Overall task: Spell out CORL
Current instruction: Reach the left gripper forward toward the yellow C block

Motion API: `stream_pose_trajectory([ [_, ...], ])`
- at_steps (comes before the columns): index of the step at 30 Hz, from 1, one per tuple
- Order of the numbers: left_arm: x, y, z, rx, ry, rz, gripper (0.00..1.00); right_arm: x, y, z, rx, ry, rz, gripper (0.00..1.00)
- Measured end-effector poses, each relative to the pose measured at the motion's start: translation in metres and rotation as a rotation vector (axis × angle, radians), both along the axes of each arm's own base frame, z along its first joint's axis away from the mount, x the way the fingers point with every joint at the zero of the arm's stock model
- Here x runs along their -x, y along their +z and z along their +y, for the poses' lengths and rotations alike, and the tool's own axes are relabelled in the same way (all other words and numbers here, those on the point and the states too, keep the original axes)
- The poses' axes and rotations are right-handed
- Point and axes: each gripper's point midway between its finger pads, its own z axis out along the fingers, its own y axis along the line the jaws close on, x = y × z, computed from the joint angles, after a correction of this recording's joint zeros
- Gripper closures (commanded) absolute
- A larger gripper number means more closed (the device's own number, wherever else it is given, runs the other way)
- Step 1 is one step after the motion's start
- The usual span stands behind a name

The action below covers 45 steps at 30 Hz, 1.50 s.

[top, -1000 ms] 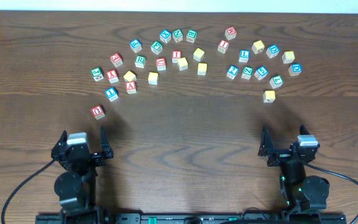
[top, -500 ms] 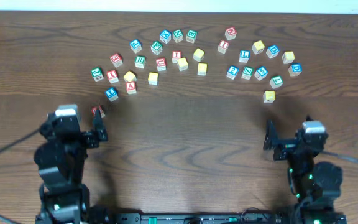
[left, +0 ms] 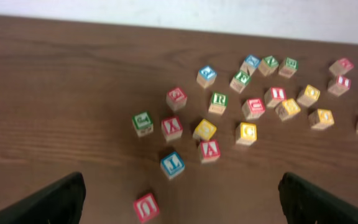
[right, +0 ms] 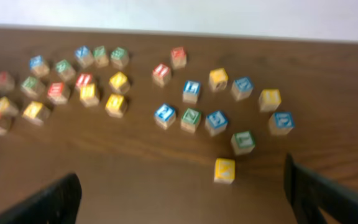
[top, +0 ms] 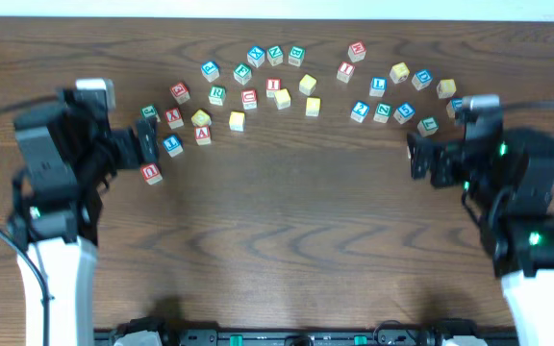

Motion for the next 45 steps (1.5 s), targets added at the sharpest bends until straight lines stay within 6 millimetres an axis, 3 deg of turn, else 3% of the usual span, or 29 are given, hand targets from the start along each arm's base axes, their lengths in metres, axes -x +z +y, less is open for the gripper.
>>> stream_pose_trajectory([
  [3,-0.015,0.012,-0.004,0.015,-0.021,0.045,0.02,-0.011,0.005,0.005,-0.012,0.027,0.069,0.01],
  [10,-0.055,0.033,-0.036,0.034,-0.124,0.125,0.02,-0.036,0.012,0.016,-0.034,0.092,0.241,0.01],
  [17,-0.085,0.023,-0.063,0.052,-0.191,0.286,0.02,-0.058,0.015,0.019,-0.042,0.109,0.374,0.01],
  [28,-0.099,-0.008,-0.092,0.050,-0.257,0.408,0.02,-0.083,0.006,0.020,-0.030,0.128,0.401,0.01],
  [32,-0.098,-0.007,-0.102,0.064,-0.257,0.411,0.01,-0.085,0.009,0.023,-0.040,0.140,0.387,0.01],
  [34,-0.103,-0.004,-0.106,0.077,-0.249,0.391,0.12,-0.086,0.010,0.025,-0.046,0.146,0.383,0.01],
  [40,-0.106,-0.005,-0.108,0.120,-0.163,0.401,0.13,-0.085,0.010,0.026,-0.052,0.152,0.384,0.01],
  [45,-0.109,-0.031,-0.116,0.060,-0.079,0.468,0.13,-0.085,0.010,0.027,-0.057,0.157,0.384,0.01],
])
